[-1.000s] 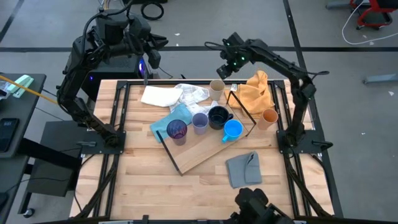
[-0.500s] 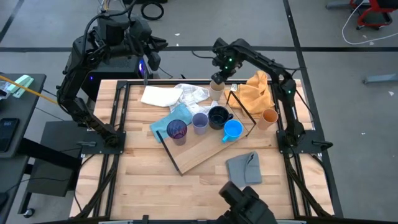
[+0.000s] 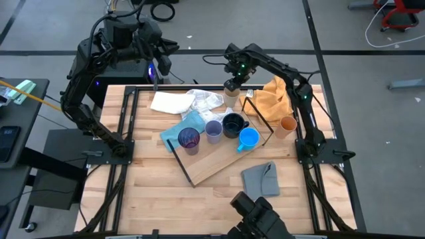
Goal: Stack small to large cups/mugs on shelf
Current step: Put the light brown cup on the shelf
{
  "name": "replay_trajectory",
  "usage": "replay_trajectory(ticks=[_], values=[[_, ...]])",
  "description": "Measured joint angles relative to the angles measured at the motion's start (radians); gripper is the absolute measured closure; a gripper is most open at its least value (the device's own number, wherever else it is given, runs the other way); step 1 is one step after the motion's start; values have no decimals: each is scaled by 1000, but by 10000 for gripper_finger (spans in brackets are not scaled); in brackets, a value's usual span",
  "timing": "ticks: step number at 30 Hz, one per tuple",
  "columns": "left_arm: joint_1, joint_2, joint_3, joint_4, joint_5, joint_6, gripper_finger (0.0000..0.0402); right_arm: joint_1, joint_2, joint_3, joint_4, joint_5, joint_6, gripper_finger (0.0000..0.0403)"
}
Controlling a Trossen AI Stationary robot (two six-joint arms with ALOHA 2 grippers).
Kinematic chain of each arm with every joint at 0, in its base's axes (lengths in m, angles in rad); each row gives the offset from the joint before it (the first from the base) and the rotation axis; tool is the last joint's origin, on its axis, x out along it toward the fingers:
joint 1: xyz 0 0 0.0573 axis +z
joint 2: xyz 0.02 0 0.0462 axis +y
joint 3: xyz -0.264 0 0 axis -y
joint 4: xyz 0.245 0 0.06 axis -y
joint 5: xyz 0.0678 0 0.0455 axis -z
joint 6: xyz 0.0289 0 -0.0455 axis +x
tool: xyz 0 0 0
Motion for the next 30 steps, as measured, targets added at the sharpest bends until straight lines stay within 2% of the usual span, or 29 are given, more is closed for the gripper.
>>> replay_trajectory(ticks=[17,30], values=[[0,0,0,2,0,0,324,-10,14,-1,42,-3,-1,257],[0,0,0,2,0,13,328,-5,18,-128,92,-7,29,257]])
